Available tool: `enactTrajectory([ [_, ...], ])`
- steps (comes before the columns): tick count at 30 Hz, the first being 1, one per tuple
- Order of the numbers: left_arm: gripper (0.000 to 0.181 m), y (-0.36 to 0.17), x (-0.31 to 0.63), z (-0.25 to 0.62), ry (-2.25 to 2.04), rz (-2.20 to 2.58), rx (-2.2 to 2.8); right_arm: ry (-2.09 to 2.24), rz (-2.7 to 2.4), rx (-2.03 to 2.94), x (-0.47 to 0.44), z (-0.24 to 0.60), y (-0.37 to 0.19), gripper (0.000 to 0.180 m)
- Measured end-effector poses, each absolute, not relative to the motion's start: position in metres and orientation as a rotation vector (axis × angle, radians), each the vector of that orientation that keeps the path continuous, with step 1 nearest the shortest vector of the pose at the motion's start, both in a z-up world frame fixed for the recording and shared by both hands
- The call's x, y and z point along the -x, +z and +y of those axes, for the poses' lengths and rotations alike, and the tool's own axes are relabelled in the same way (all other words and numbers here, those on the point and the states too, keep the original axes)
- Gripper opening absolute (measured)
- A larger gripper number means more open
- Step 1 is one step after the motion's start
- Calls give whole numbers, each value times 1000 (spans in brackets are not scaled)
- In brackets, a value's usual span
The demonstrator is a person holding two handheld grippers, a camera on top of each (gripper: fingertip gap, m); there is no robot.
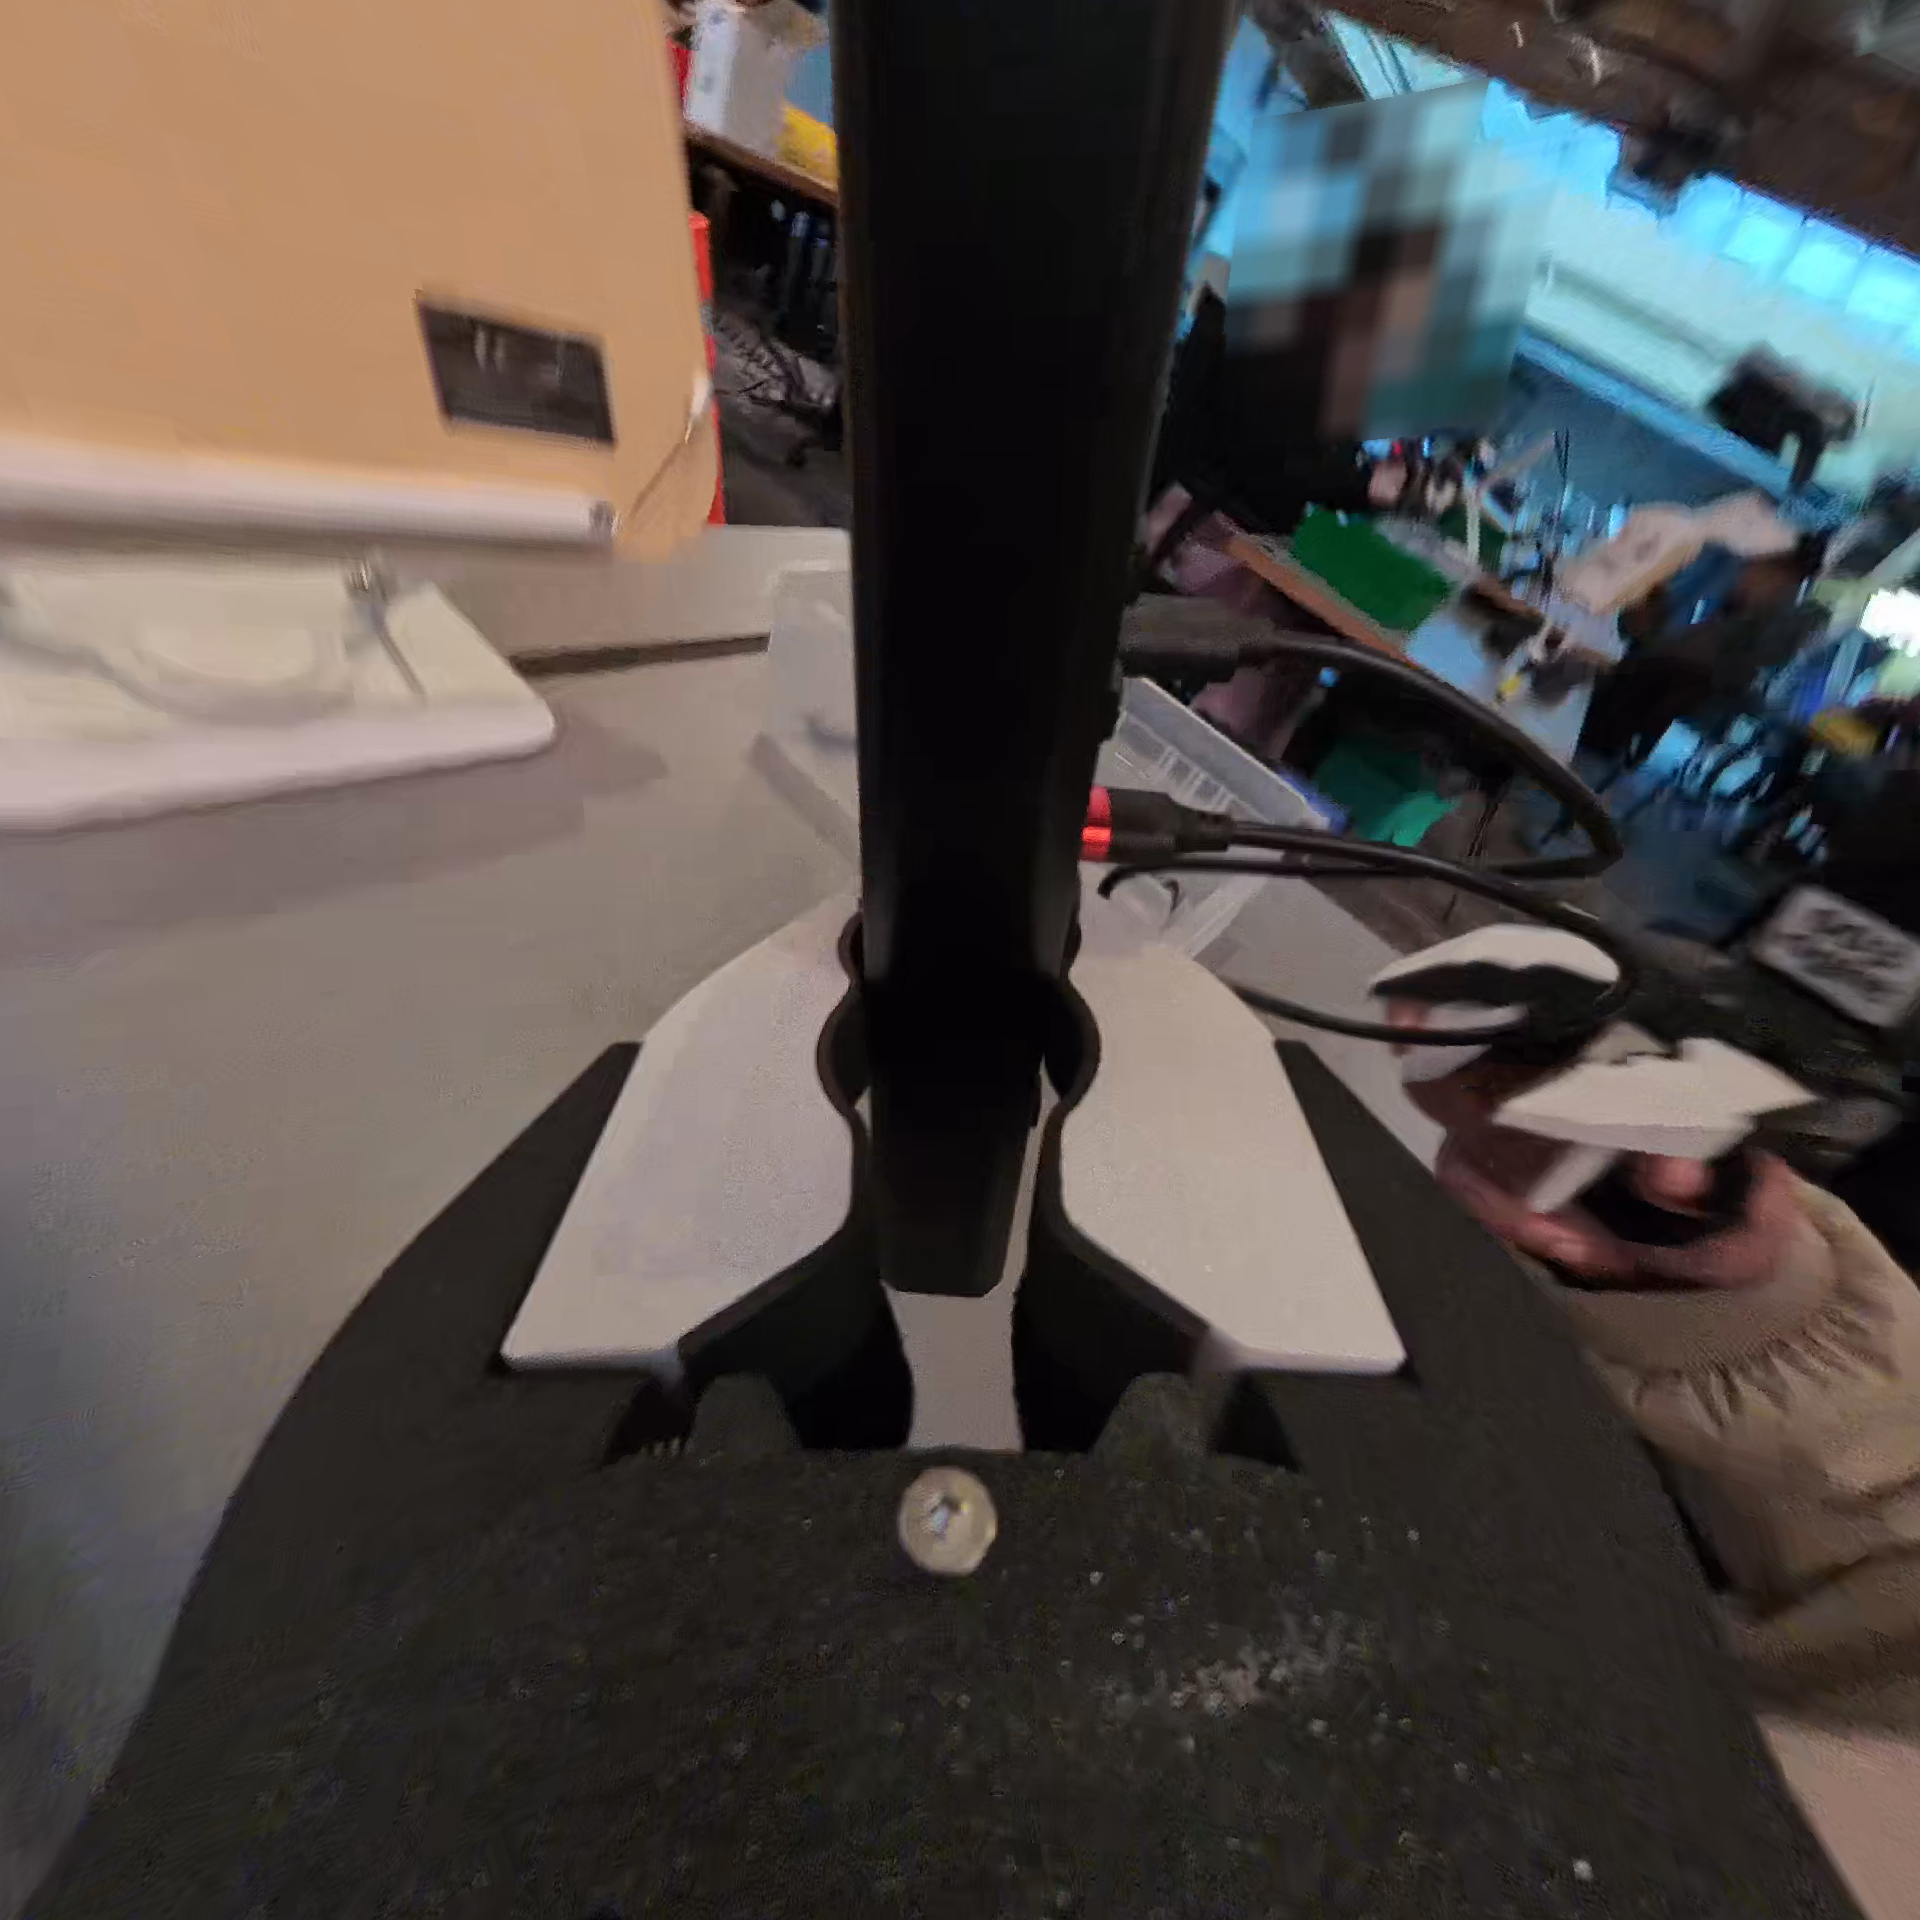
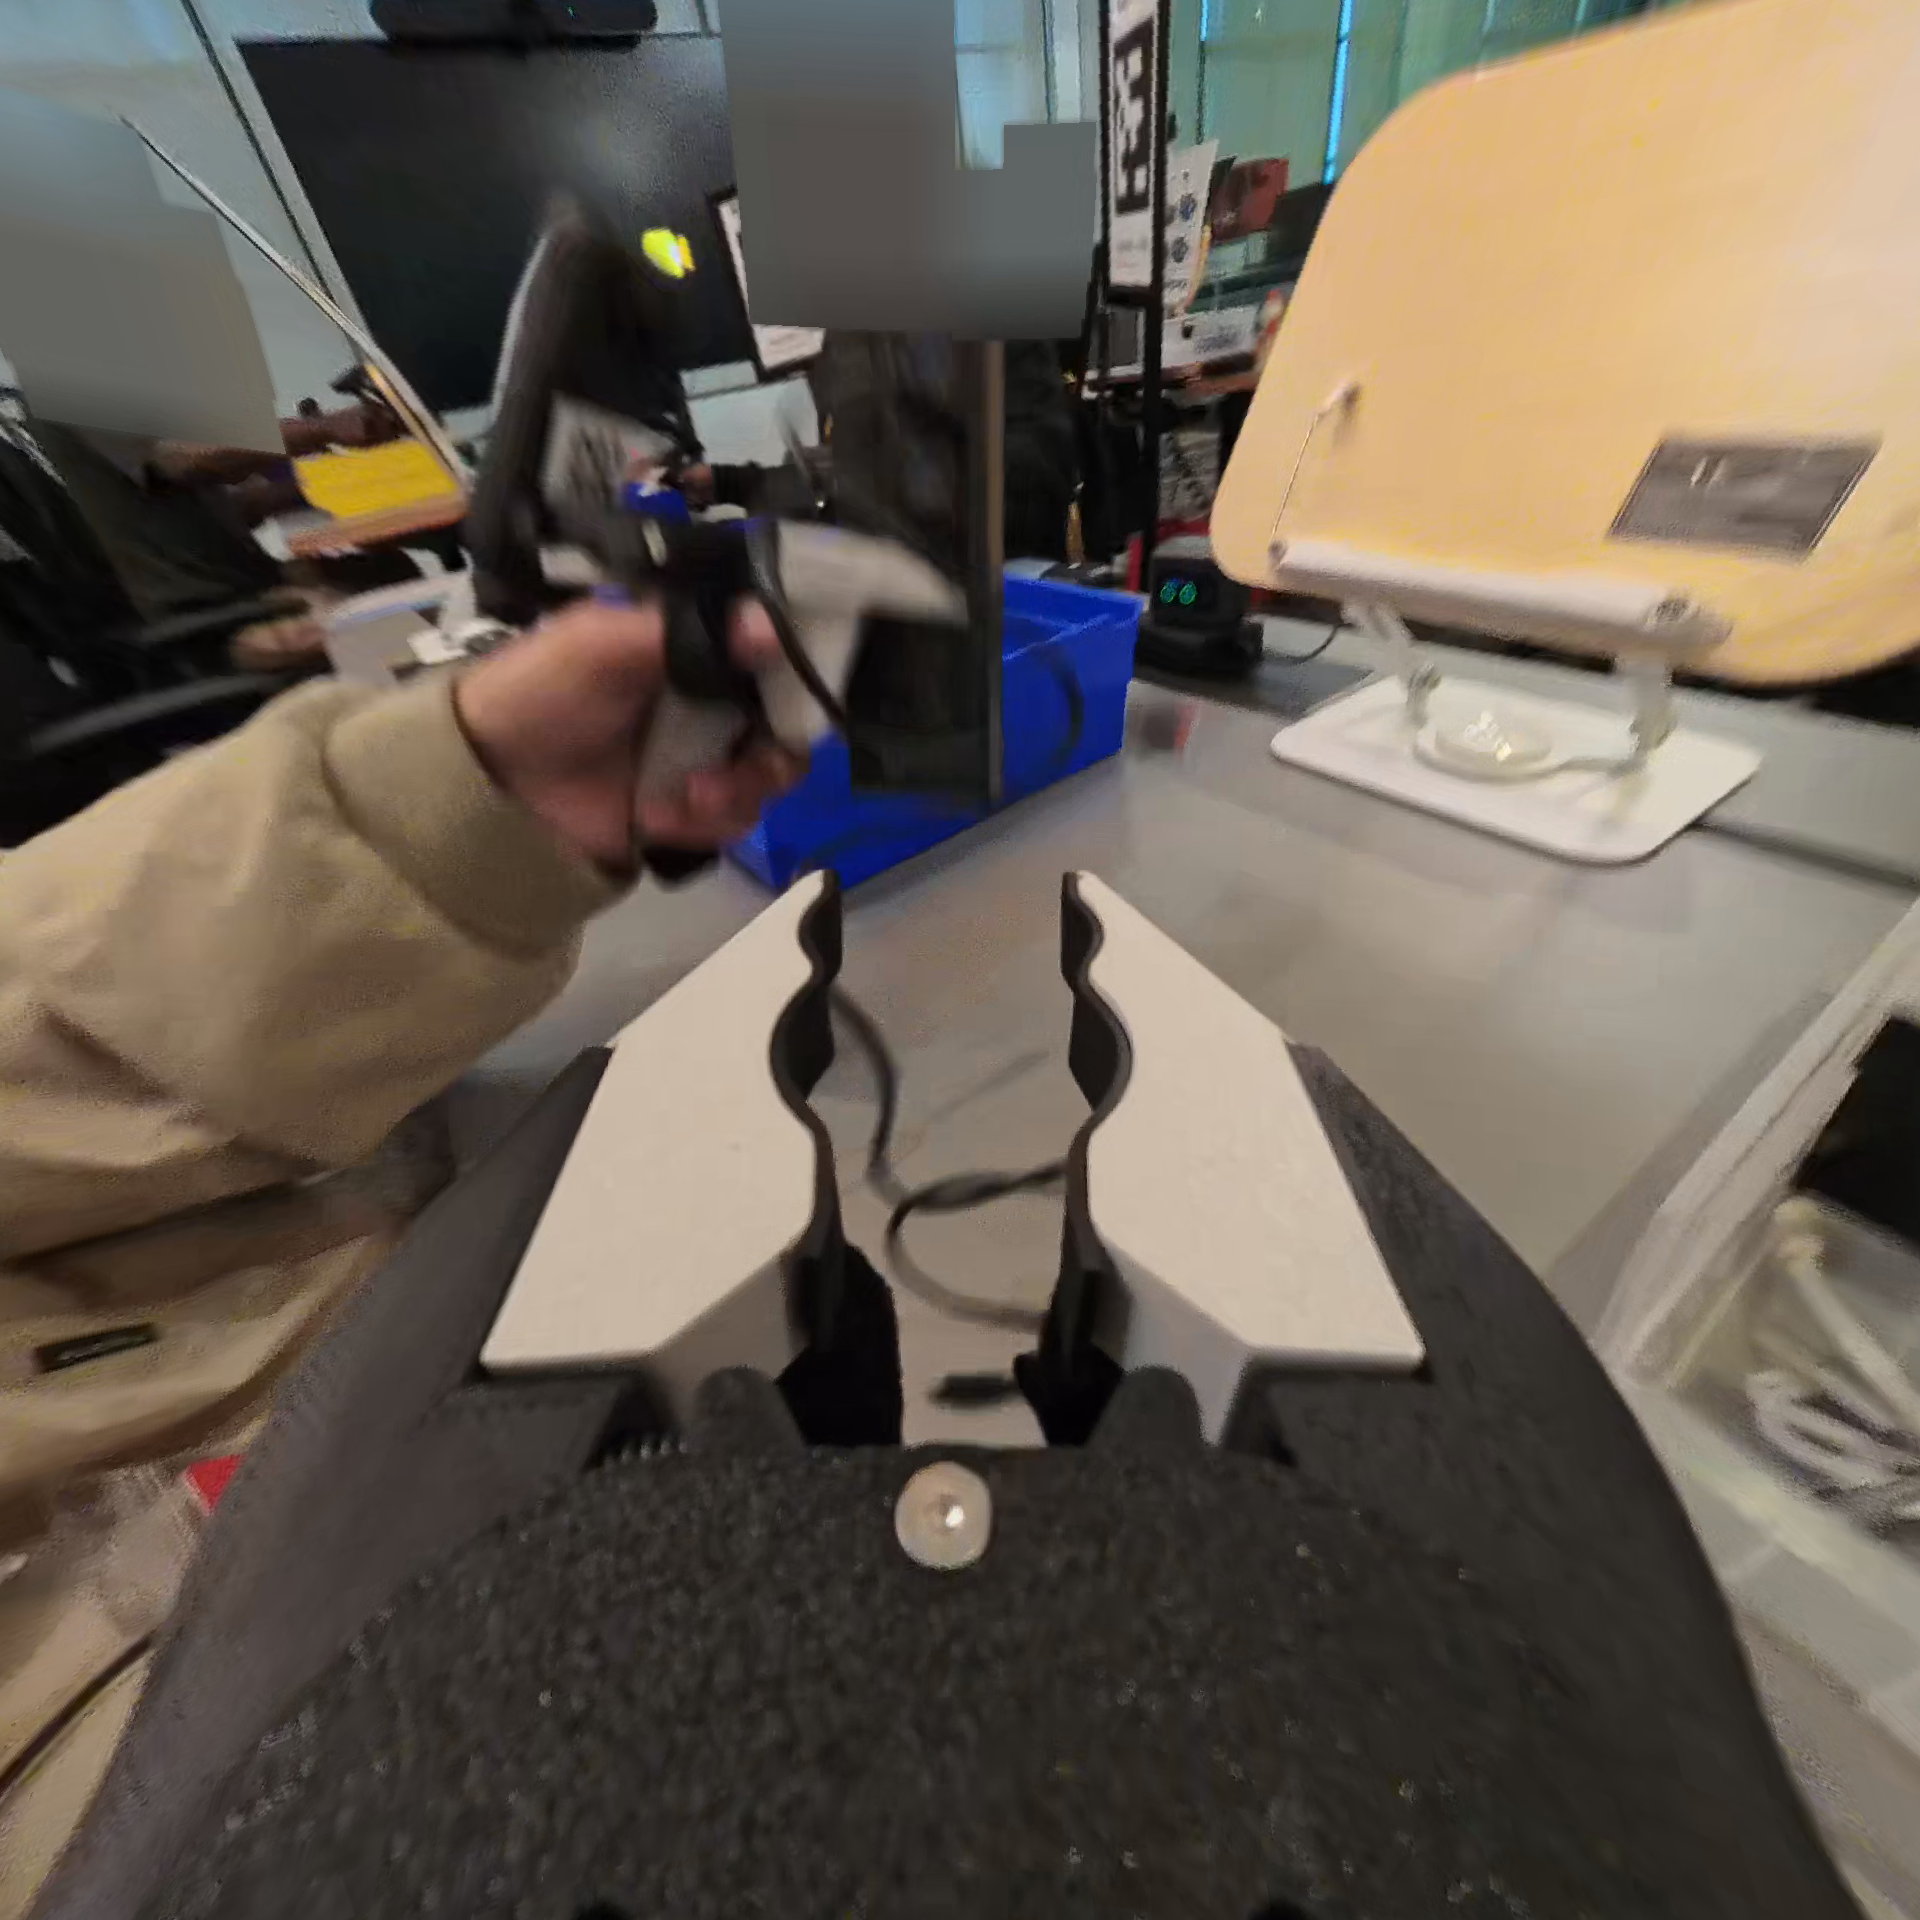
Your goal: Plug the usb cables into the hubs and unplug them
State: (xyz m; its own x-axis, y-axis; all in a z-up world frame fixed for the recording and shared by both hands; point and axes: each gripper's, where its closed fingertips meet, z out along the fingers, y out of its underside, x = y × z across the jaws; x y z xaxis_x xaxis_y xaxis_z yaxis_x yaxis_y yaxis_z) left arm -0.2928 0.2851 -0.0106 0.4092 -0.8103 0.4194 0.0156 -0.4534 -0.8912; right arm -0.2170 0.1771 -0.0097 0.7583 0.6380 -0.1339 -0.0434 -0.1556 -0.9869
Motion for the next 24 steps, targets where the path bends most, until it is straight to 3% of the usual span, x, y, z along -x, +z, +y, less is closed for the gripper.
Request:
enactTrajectory([
  [3,29,-60,290,280,-1147,544,1856,455,-538,1643,233,189,13,42],
  [6,29,-81,291,275,-1130,484,1842,444,-590,1728,265,211,-6,49],
  [9,29,-88,296,273,-1124,473,1836,449,-576,1793,286,226,-34,52],
  [13,29,-92,309,279,-1095,453,1828,255,-507,1703,282,229,-28,48],
  [16,29,-97,314,285,-1069,445,1841,299,-623,1576,316,198,-2,28],
  [19,29,-96,313,288,-1043,459,1832,435,-686,1703,352,195,-28,41],
  [24,29,-91,308,280,-1021,463,1804,209,-587,1781,313,239,-56,42],
])
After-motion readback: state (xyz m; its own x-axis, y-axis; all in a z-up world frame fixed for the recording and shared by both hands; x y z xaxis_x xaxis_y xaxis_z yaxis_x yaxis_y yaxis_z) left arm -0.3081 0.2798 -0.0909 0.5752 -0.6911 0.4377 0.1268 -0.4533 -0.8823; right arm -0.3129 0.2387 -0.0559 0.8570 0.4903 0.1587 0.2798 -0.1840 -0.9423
